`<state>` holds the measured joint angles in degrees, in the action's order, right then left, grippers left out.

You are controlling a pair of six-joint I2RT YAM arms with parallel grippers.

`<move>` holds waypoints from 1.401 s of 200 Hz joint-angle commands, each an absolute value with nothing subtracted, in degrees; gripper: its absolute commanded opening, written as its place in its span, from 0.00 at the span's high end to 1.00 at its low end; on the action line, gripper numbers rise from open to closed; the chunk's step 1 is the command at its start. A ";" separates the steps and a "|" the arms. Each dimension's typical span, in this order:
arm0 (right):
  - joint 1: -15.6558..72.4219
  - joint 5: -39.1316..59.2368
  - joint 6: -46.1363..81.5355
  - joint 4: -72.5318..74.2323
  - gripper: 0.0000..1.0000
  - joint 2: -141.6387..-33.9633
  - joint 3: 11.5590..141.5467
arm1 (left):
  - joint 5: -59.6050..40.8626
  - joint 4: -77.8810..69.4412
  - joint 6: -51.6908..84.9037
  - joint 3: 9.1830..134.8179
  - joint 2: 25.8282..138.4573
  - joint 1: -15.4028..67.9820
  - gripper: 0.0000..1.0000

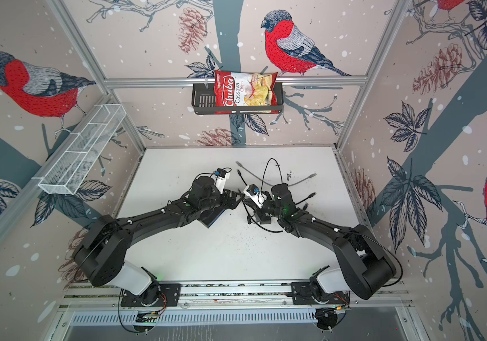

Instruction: Insert the plug into the switch port

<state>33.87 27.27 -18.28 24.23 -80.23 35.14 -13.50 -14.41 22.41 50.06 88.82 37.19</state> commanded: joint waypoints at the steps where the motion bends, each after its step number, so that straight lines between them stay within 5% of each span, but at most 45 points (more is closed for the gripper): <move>1: 33.75 27.07 -19.39 25.72 0.99 -79.76 35.42 | -10.43 -10.77 20.96 49.66 88.70 37.09 0.13; 27: 33.75 25.39 -20.46 24.59 1.00 -80.76 35.33 | -4.36 -8.69 20.15 50.05 87.37 37.08 0.04; 70: 33.77 22.76 -21.36 22.39 1.00 -81.96 35.77 | 11.26 -4.40 15.39 51.21 83.45 37.02 0.03; 140: 33.67 21.73 -18.72 18.89 1.00 -81.36 37.04 | 20.05 -10.47 -7.88 45.63 82.50 39.18 0.04; 214: 33.58 18.66 -19.16 15.91 1.00 -75.87 35.77 | 17.77 -2.34 -25.71 46.70 84.11 39.29 0.04; 280: 33.38 18.17 -18.98 17.17 1.00 -74.53 34.72 | 10.85 8.81 -23.68 51.90 92.02 36.24 0.10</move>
<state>33.43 18.63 -19.35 16.08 -74.94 34.98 14.72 2.90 -24.38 49.91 89.76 36.84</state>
